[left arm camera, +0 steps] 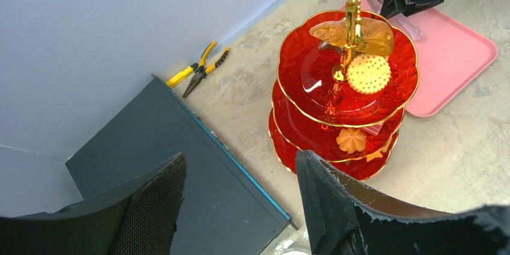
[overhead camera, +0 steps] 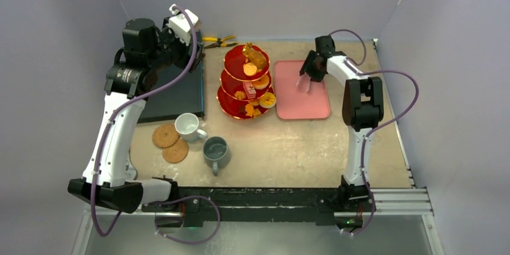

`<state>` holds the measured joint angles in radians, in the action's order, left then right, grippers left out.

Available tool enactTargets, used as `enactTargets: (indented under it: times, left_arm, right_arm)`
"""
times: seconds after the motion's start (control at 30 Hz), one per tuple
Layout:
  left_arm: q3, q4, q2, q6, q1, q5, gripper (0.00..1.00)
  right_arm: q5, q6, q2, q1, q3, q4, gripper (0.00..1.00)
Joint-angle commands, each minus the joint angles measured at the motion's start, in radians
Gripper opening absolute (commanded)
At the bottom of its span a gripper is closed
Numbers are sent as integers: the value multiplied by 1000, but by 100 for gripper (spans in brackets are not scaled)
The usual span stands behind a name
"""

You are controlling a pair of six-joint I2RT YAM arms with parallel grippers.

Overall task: Serve the afternoon tea
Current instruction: Place the clamp on the tray.

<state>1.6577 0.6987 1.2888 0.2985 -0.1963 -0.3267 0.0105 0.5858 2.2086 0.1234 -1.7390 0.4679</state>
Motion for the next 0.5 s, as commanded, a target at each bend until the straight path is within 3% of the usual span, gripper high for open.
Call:
enactTargets:
  times: [0.0, 0.1, 0.2, 0.33, 0.47]
  left_arm:
    - [28, 0, -29, -8, 8, 14, 67]
    - [28, 10, -25, 0, 9, 16, 67]
    - [28, 24, -19, 1, 8, 23, 67]
    - [22, 28, -19, -6, 9, 23, 67]
    - [43, 46, -5, -12, 9, 25, 67]
  right_arm:
    - [-135, -26, -118, -4, -24, 16, 60]
    - [-188, -61, -247, 10, 45, -34, 83]
    - [-220, -67, -421, 46, 202, -95, 92]
    - [-277, -60, -650, 173, 451, -186, 91]
    - [-317, -2, -877, 424, 693, -277, 84]
